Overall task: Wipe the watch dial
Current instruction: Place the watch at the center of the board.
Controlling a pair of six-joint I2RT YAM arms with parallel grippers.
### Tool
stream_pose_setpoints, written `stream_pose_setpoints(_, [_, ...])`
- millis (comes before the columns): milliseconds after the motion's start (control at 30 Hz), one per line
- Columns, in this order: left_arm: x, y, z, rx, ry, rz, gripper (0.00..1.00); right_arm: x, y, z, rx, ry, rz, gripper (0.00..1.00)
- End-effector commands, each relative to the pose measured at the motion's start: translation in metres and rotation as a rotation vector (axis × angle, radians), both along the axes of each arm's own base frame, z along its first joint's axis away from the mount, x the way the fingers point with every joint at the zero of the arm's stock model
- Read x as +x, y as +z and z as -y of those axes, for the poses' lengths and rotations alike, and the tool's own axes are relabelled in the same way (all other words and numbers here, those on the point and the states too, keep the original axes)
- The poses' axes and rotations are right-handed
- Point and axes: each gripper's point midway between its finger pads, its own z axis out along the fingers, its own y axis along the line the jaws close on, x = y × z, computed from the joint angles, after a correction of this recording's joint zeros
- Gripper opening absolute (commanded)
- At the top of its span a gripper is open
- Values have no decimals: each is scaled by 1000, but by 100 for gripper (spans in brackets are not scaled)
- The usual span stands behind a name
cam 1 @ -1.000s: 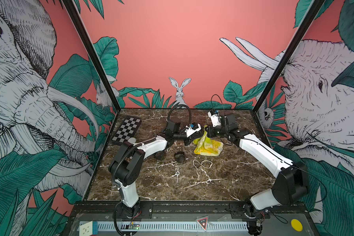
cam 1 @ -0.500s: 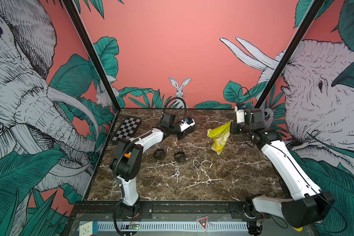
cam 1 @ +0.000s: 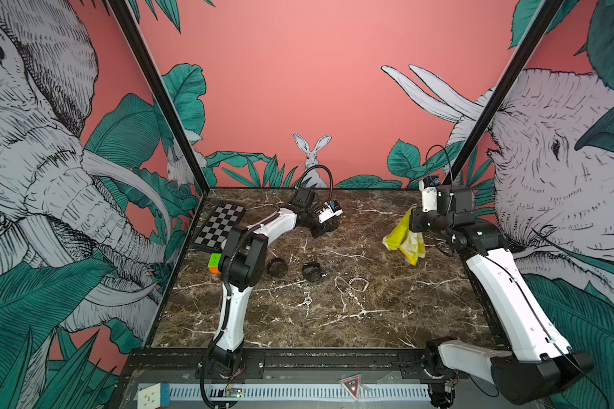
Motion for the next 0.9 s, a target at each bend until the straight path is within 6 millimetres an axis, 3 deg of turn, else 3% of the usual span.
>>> stream_pose_setpoints(0, [1,12,7,-31,22,-81,0,-3,4,-2,38,-1,23,0])
stream_pose_setpoints(267, [10,-11,19,58,43,-171,0,-1,-10,-7,63,9,-2,0])
stream_pose_setpoints(533, [24,-28,13,149,103,-118,0,-1,-29,-9,68,17,-38,0])
stream_pose_setpoints(867, [45,-25,10,169,188,-43,9,-9,-34,-7,71,11,-46,0])
